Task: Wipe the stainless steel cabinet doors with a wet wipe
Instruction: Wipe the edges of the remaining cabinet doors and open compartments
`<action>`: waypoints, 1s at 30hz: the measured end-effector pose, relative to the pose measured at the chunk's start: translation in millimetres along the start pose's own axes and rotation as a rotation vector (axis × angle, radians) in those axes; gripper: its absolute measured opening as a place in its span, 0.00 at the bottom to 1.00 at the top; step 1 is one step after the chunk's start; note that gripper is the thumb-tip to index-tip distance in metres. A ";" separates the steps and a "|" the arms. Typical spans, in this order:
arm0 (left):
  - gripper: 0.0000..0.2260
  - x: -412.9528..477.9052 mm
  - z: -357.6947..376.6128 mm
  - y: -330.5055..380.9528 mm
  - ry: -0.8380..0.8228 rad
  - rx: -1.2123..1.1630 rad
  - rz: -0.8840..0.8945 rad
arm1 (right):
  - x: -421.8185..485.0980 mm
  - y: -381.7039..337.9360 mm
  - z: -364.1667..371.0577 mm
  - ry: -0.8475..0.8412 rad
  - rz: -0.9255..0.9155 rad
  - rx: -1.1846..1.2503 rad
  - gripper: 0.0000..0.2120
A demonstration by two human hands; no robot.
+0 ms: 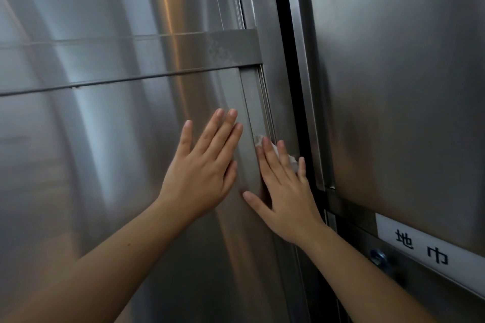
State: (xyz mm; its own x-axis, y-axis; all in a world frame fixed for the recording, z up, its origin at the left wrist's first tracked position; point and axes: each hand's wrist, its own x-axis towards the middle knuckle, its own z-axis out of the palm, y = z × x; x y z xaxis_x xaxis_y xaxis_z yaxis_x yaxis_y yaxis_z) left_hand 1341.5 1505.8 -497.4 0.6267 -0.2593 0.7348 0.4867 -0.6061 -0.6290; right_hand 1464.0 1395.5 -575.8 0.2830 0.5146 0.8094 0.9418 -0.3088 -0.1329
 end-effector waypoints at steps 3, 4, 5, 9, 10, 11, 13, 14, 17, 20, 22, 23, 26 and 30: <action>0.25 -2.9 -0.8 4.3 -0.017 -0.015 0.012 | -23.1 1.6 11.7 -0.044 0.017 0.038 0.35; 0.25 -3.7 -1.1 6.0 -0.018 -0.020 0.019 | -29.9 1.4 15.0 -0.054 0.022 0.046 0.35; 0.25 -4.8 -1.4 7.9 -0.019 -0.025 0.030 | -35.1 1.1 16.9 -0.062 0.026 0.056 0.35; 0.25 -9.7 -2.8 14.6 -0.059 -0.030 0.108 | -34.1 1.9 11.3 -0.047 0.009 0.017 0.35; 0.26 -11.4 -2.9 15.5 -0.070 -0.026 0.127 | -29.6 2.1 8.6 -0.032 -0.002 0.000 0.35; 0.26 -13.0 -2.9 16.3 -0.081 -0.025 0.143 | -24.8 2.4 6.3 -0.020 -0.010 -0.008 0.35; 0.26 -15.2 -2.8 17.4 -0.092 -0.031 0.163 | -17.5 2.8 4.4 -0.020 -0.026 -0.026 0.36; 0.26 -15.8 -2.6 17.6 -0.095 -0.037 0.168 | -16.8 2.8 5.0 -0.028 -0.033 -0.038 0.37; 0.26 -17.5 -1.3 17.7 -0.110 -0.064 0.167 | -32.2 3.8 12.6 -0.060 -0.026 -0.014 0.38; 0.26 -20.9 -0.5 19.6 -0.135 -0.080 0.174 | -62.0 5.7 25.0 -0.134 -0.009 0.012 0.38; 0.27 -24.6 0.1 21.4 -0.151 -0.092 0.186 | -76.0 7.3 30.8 -0.171 0.003 0.018 0.38; 0.27 -26.5 -0.1 22.5 -0.157 -0.097 0.195 | -78.7 7.7 31.6 -0.177 0.007 0.024 0.37; 0.28 -32.2 -0.7 25.3 -0.159 -0.111 0.235 | -71.4 5.6 28.2 -0.139 0.015 0.049 0.36; 0.27 -38.0 -1.3 27.9 -0.174 -0.119 0.275 | -55.4 -0.2 24.0 -0.063 0.036 0.070 0.37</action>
State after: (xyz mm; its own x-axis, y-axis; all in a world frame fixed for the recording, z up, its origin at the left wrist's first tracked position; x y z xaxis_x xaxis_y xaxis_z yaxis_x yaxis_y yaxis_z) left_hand 1330.4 1497.8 -542.6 0.8240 -0.2988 0.4814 0.2176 -0.6176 -0.7558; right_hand 1452.5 1386.3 -634.3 0.3256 0.5544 0.7659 0.9406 -0.2723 -0.2027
